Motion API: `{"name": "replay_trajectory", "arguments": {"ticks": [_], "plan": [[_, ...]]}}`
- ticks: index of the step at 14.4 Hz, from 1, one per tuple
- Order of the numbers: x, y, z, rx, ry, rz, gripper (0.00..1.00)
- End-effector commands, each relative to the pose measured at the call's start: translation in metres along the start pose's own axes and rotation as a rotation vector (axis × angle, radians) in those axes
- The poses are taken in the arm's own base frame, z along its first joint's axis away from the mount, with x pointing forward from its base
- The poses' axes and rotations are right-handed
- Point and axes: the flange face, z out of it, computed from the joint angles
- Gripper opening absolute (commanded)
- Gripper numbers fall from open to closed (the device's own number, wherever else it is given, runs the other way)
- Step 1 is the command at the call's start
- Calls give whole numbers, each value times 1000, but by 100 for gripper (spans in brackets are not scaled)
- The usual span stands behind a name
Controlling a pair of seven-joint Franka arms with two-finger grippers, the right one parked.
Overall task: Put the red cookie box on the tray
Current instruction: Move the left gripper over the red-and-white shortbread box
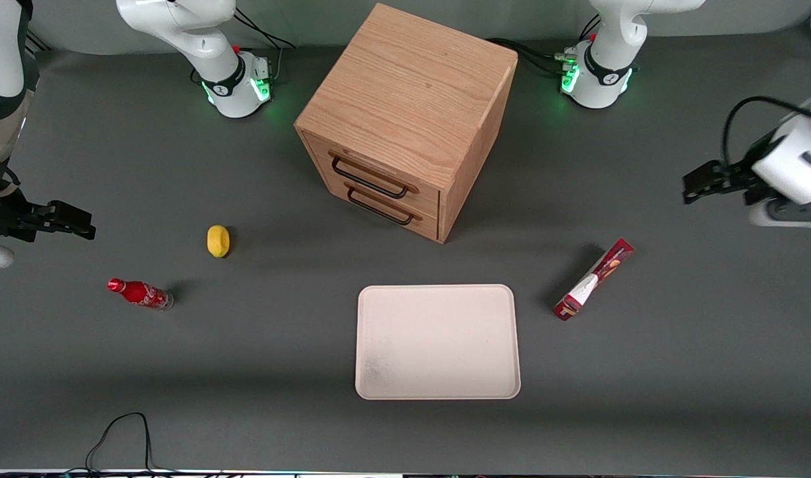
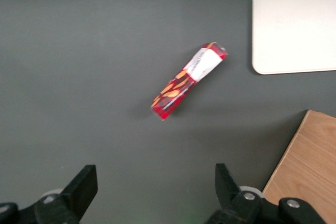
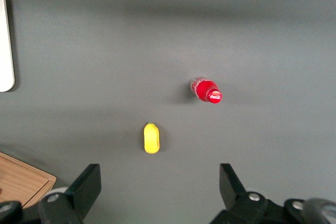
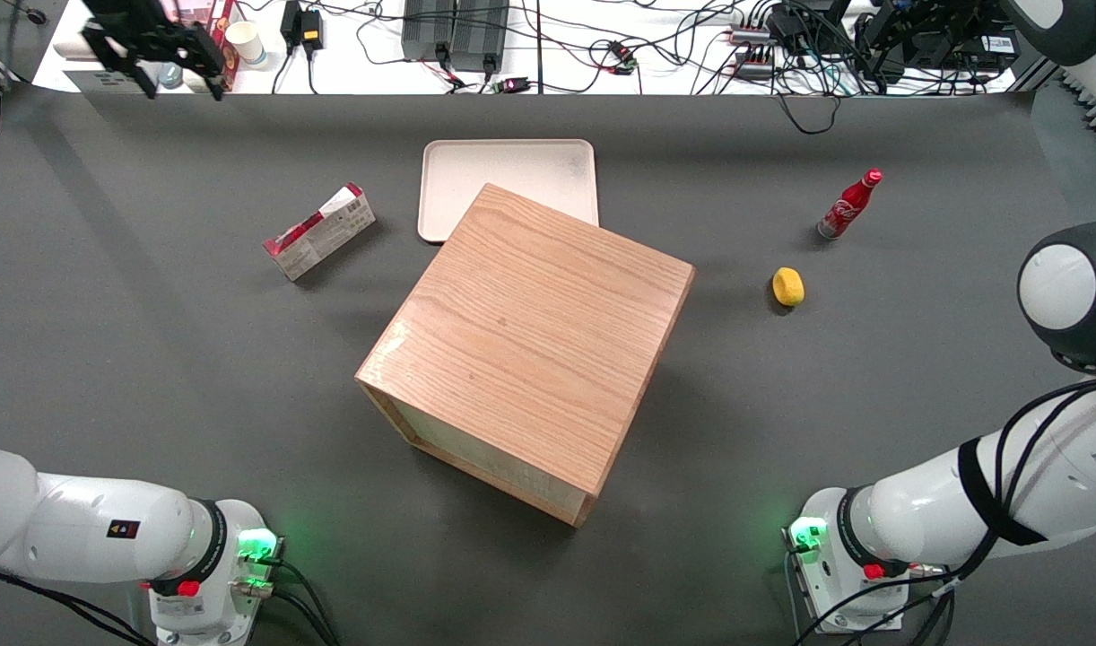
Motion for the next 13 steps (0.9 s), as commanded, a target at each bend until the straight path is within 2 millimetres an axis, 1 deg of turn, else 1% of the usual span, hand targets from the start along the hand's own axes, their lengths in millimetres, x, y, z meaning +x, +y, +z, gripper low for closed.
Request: {"name": "replay_trajectory", "arguments": {"ticks": [1,2,3,6,8,11,13], "plan": [[8,39,6,-1,6,21,100],[7,51,7,5,7,34,100],[6,55,7,12,3,43,100],[7,55,7,10,7,84,100],[6,53,5,10,14,223,100],[4,53,7,17,4,370,100],[3,50,4,11,2,513,100]]}}
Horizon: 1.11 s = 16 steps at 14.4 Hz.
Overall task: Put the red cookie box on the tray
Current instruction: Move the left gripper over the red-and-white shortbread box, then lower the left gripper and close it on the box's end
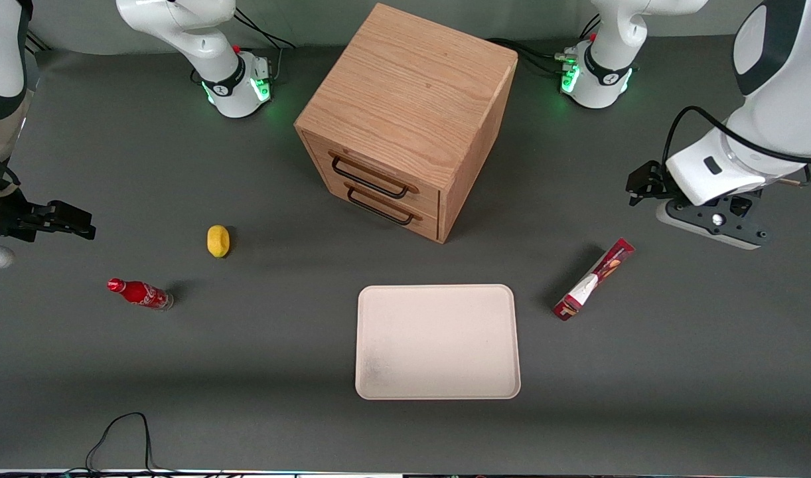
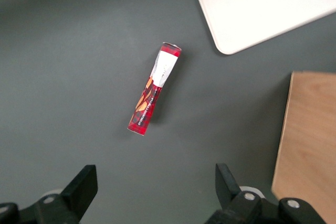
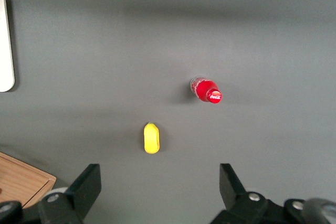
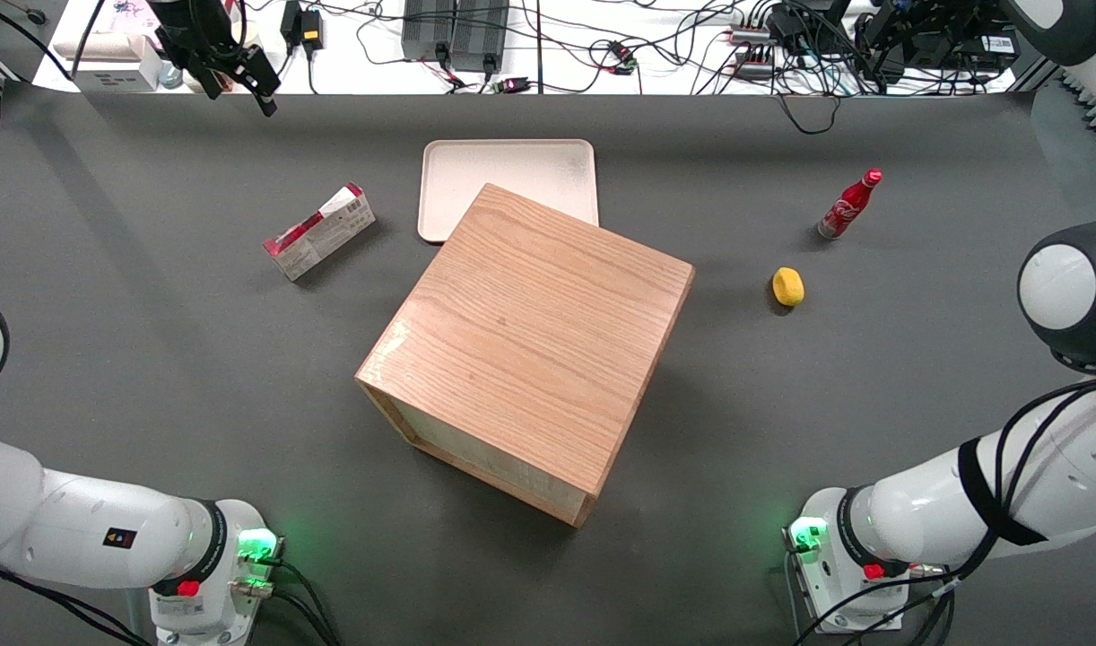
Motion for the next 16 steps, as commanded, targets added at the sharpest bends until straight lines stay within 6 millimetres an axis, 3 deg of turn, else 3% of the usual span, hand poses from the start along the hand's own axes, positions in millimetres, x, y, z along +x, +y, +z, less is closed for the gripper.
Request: {"name": "replay_trajectory", "arguments": {"ticks": [1,3,5,12,16], "plan": [[-7,-3,-9,1,0,174,100],[-3,-3,4,-6,-19,191,100],[-1,-3,31,-10,-29,201,100],[10,-6,176,12,-1,212,100],[18,-12,237,0,-26,209,100]]}}
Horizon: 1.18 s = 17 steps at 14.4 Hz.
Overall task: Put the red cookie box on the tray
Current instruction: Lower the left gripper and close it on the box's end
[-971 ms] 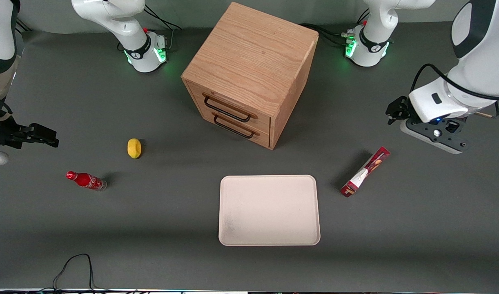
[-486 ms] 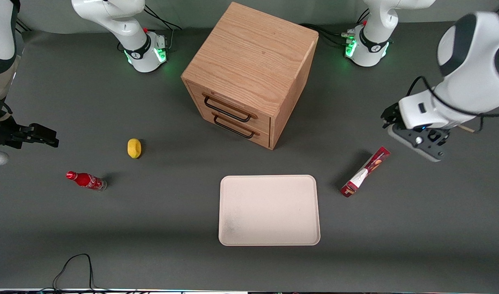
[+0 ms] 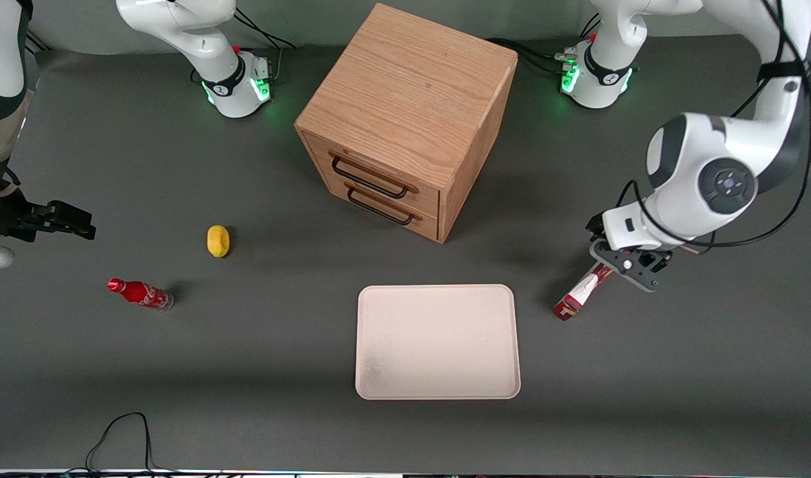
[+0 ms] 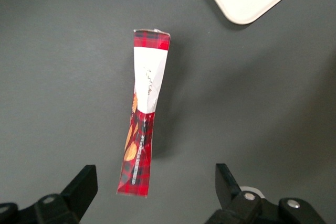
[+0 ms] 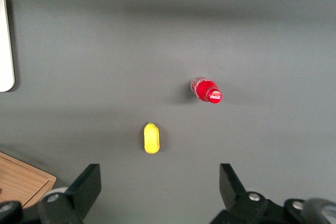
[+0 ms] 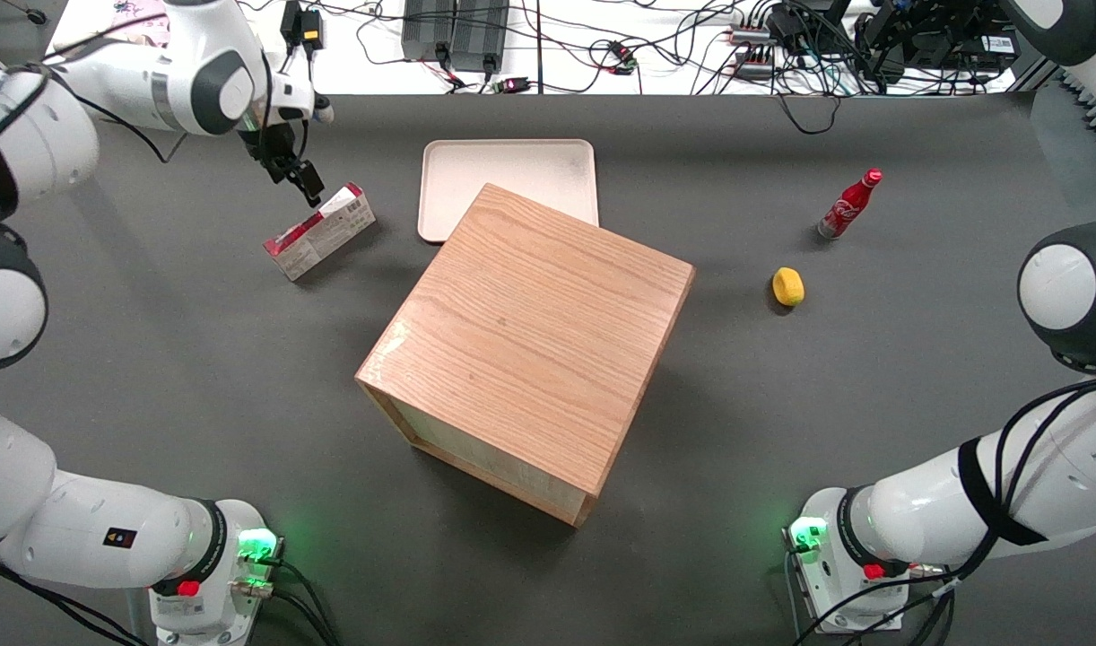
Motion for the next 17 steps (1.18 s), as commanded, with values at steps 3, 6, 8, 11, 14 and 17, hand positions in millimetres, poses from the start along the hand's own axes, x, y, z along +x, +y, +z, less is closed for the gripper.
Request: {"name": "replay_trajectory", "arguments": {"ticks": [3,6,8,11,14,17], "plan": [[0,-6,63,30,38,15,100],[7,-10,92,53,59,30,100],[8,-12,105,54,56,32,100],[8,-13,104,53,54,31,75],[6,-14,99,53,51,23,13],[5,-13,99,48,41,26,0]]}}
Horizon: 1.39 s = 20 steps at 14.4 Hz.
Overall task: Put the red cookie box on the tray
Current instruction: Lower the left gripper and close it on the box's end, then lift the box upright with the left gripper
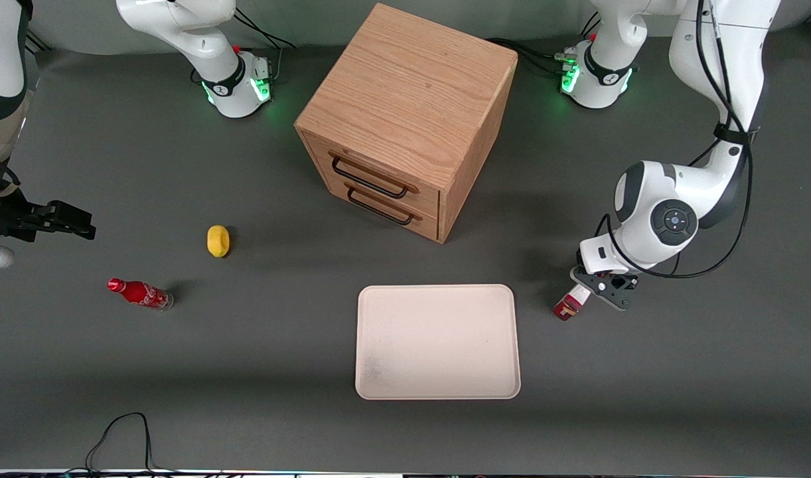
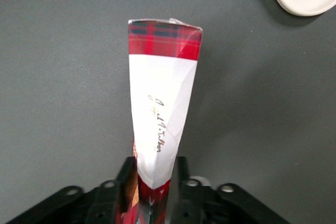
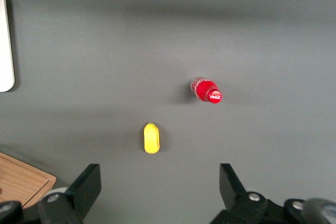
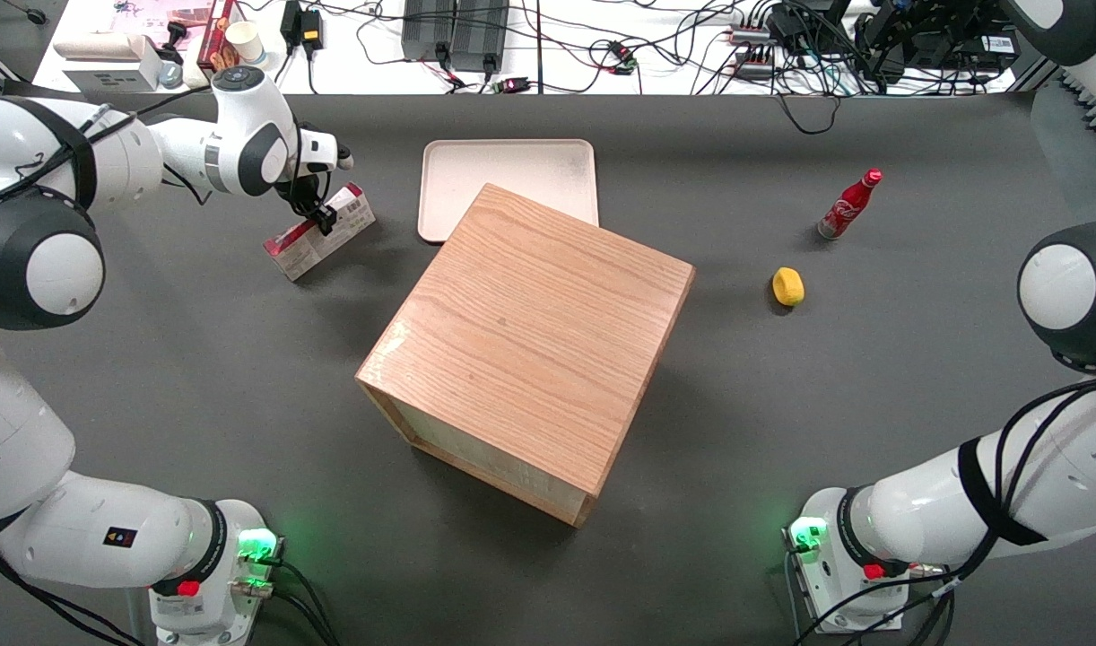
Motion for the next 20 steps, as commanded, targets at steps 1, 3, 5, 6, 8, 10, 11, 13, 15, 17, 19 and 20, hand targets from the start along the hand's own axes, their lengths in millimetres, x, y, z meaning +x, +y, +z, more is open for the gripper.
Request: {"name": "replay_trajectory", "arguments": {"ticks": [1,3,5,6,8,10,11,13,15,17,19,20], "plan": [[-3,-1,-9,7,-5,16,0],[-3,-1,-12,9,-2,15,0],[-2,-3,-18,5,-13,14,0],[1,-4,-32,7,-7,12,0],[3,-8,-73,5,-19,-1,0],[5,-11,-127,-1,-37,-23,0],[4,-14,-154,-3,-46,-32,0],[1,-15,-211,2,-47,-36,0],[-8,-12,-265,4,-57,-39,0],[-17,-9,-312,0,-72,-43,0],[-27,-4,-352,-7,-86,-47,0],[-29,-3,-363,-7,-87,-48,0]]}}
